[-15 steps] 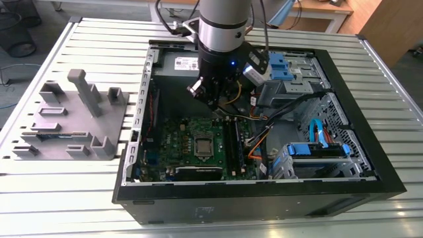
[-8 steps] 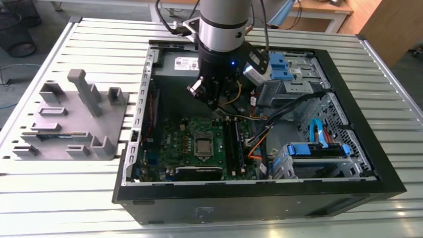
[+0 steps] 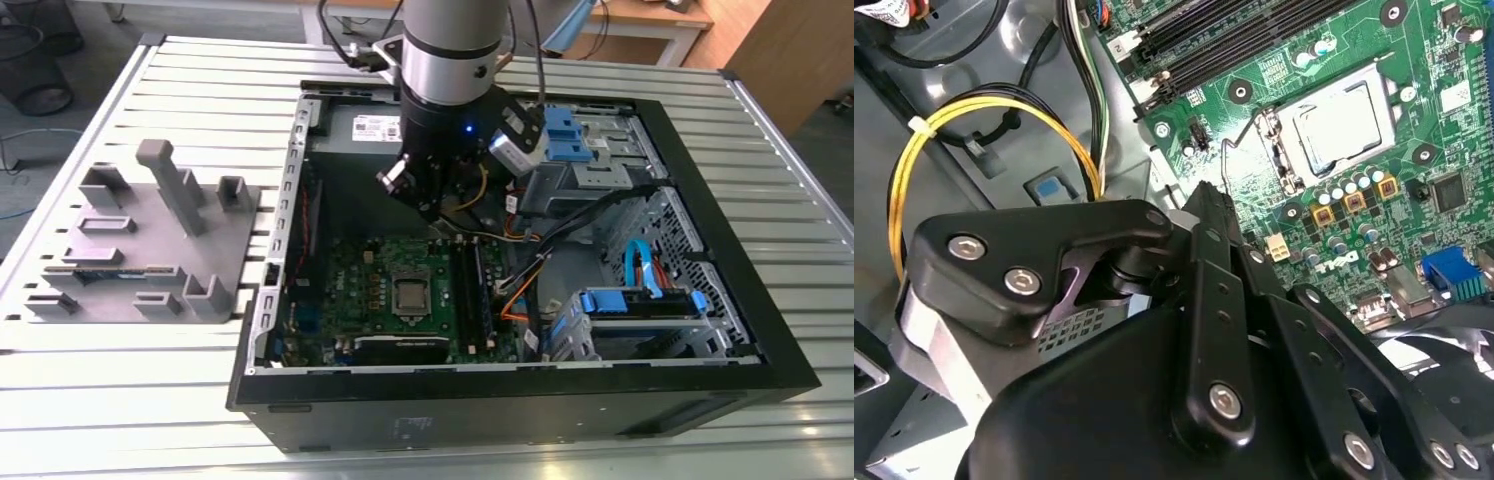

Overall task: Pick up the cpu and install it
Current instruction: 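Install the first cpu locking lever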

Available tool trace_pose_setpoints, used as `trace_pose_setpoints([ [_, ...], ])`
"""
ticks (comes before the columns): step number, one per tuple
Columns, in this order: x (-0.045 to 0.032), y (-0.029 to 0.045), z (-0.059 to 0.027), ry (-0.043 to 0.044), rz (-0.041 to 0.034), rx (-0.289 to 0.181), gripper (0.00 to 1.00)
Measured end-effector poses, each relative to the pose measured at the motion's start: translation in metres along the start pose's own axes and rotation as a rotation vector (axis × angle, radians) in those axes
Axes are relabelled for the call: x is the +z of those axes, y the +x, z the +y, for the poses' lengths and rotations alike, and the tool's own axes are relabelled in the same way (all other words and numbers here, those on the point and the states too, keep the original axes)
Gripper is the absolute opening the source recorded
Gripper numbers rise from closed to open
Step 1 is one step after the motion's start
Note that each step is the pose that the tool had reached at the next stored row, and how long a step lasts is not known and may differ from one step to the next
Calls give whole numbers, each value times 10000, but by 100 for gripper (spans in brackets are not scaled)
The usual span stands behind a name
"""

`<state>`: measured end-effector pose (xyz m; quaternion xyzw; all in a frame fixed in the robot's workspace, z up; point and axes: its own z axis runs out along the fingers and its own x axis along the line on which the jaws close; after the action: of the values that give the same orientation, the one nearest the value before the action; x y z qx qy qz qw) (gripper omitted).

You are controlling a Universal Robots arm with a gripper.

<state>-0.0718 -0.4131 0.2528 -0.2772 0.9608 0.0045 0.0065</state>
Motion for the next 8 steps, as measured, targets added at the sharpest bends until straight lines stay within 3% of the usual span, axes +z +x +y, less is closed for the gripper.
trace_pose_setpoints([
  [5,15,-9,-10,-23,-15,3,11],
  [8,23,-19,-18,-119,-73,5,11],
])
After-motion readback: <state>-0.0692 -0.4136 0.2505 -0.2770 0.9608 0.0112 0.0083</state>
